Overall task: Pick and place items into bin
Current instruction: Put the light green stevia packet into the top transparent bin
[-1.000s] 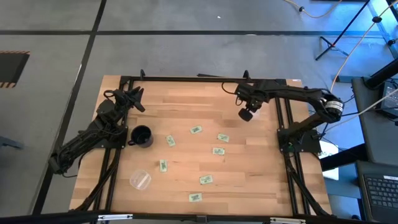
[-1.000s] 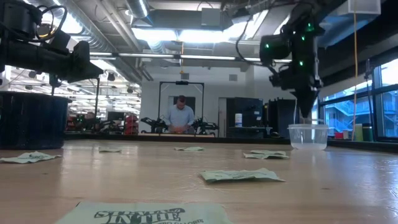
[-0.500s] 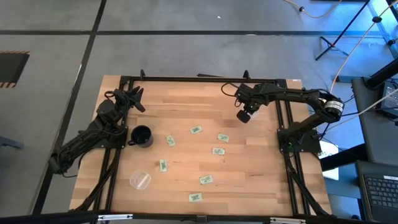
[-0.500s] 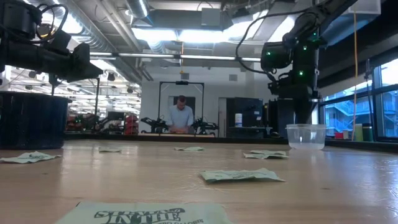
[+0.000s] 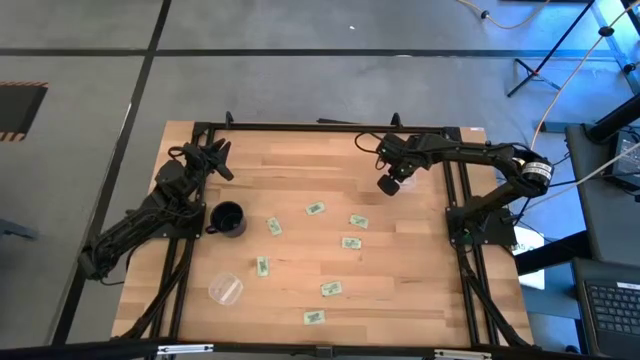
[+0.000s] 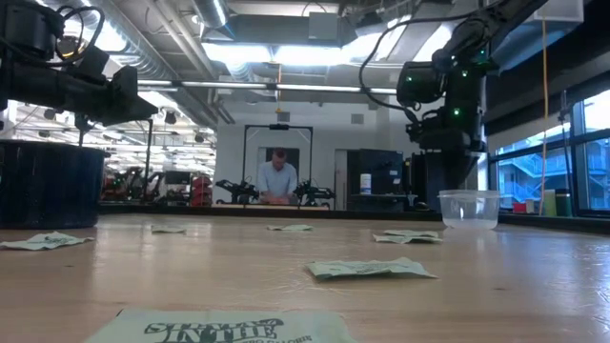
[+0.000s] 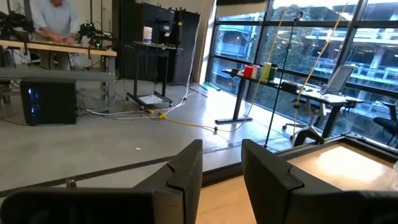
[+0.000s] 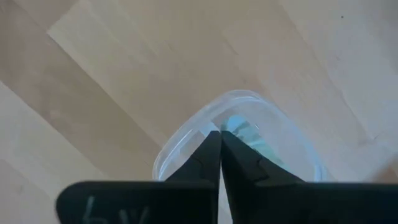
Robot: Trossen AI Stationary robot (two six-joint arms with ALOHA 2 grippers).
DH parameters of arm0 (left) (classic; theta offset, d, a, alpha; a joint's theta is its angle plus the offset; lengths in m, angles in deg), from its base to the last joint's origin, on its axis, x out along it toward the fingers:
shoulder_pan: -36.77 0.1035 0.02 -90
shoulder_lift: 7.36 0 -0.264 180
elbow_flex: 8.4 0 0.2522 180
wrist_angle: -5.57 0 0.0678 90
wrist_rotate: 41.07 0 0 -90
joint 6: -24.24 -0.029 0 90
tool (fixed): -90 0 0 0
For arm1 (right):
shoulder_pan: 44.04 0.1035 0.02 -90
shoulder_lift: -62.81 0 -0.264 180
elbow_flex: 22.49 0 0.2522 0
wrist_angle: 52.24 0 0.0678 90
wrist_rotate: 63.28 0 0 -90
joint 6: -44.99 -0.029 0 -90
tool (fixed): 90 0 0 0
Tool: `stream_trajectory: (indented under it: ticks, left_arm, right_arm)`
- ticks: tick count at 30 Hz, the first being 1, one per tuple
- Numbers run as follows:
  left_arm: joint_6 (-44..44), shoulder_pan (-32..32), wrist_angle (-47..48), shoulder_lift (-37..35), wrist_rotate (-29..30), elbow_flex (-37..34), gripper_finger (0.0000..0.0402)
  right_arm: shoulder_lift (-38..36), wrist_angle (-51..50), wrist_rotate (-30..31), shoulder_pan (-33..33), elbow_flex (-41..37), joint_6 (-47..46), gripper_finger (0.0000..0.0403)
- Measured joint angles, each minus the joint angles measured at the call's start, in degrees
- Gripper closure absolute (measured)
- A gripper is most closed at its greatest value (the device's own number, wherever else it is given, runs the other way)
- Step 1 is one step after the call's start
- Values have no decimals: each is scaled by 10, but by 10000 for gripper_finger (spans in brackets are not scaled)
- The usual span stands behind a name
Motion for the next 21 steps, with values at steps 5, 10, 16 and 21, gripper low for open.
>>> stream_trajectory:
  ticks: [5, 10, 16, 21]
  left_arm:
    - [0, 0, 0, 0, 0, 0, 295]
    - [0, 0, 0, 0, 0, 0, 295]
    - [0, 0, 0, 0, 0, 0, 295]
    - [0, 0, 0, 0, 0, 0, 295]
  right_arm:
    - [0, -1, 0, 0, 0, -1, 366]
    - [0, -12, 0, 0, 3, -3, 338]
    - [-1, -74, 1, 5, 62, -15, 313]
    - [-1, -94, 2, 35, 120, -15, 309]
